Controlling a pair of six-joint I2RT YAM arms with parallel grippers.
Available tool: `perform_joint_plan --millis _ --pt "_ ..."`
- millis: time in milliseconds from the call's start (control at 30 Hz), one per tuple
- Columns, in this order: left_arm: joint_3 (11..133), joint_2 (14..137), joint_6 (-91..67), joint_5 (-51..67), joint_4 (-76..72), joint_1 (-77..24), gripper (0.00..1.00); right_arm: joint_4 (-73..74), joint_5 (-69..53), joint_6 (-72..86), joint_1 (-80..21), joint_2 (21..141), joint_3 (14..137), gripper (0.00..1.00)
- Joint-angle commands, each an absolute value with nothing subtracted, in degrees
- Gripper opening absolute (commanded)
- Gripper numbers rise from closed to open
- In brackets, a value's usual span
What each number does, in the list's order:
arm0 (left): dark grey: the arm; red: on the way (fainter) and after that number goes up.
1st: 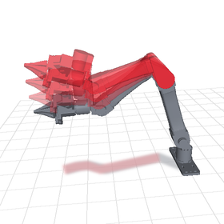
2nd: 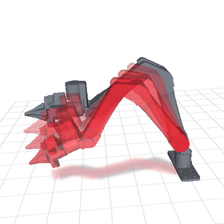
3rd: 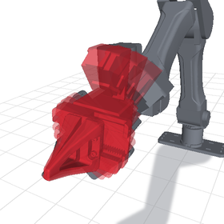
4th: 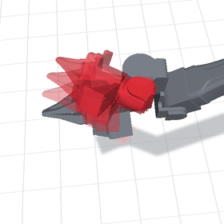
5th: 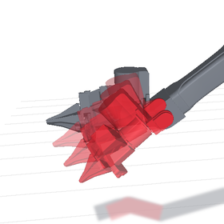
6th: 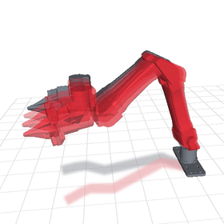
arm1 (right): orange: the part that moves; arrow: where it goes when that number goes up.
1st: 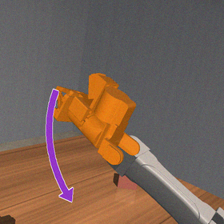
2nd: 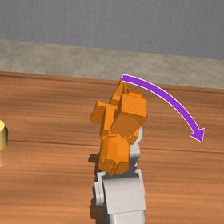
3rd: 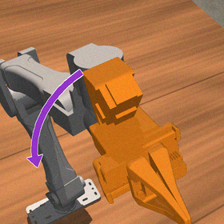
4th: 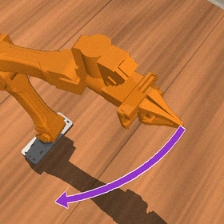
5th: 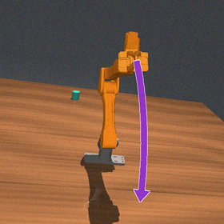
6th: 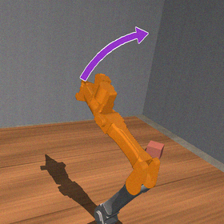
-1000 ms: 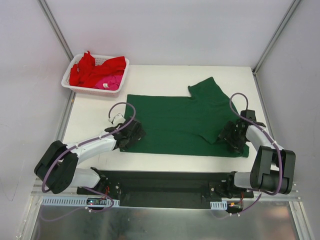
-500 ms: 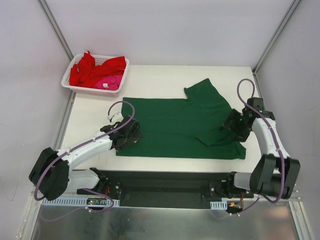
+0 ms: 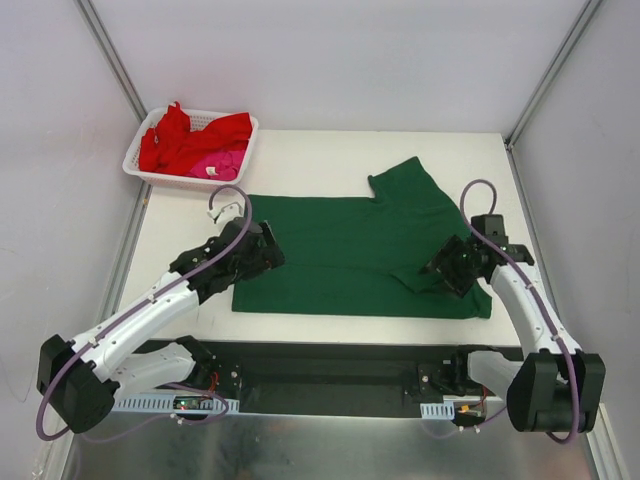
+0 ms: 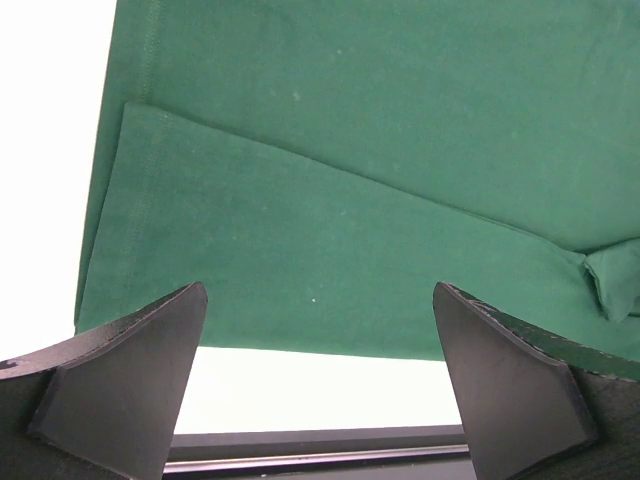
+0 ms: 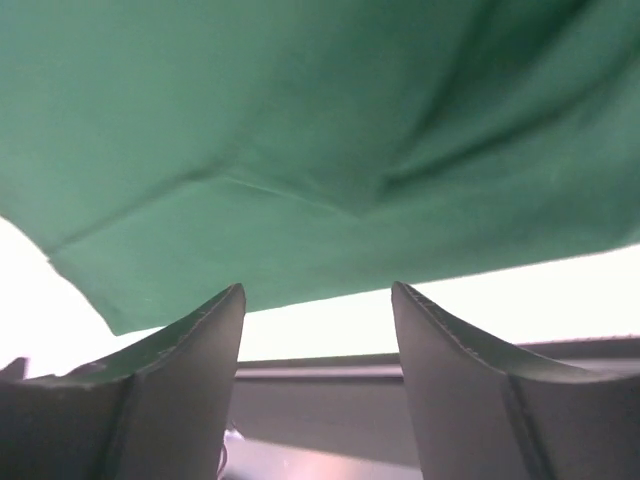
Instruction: Fold and stack the t-shirts
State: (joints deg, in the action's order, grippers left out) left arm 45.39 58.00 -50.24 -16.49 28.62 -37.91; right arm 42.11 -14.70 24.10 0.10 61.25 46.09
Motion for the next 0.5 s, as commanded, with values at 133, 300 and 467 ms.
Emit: perform_joint_plan --millis 133,300,467 --pt "43.9 54.7 -52.2 -15.0 30.4 -38.1 0.97 33.8 -9.9 33.6 -5.7 65.9 41.0 0.52" --pt "42.7 53.5 -52.3 -15.1 30.7 -38.1 0.98 32.8 -5.8 33.4 -8.1 70.1 42.2 0.51" --pt "42.4 52.7 -52.4 -15.4 31.2 -37.9 0.98 31.7 -5.1 33.8 -9.5 74.2 42.0 0.47"
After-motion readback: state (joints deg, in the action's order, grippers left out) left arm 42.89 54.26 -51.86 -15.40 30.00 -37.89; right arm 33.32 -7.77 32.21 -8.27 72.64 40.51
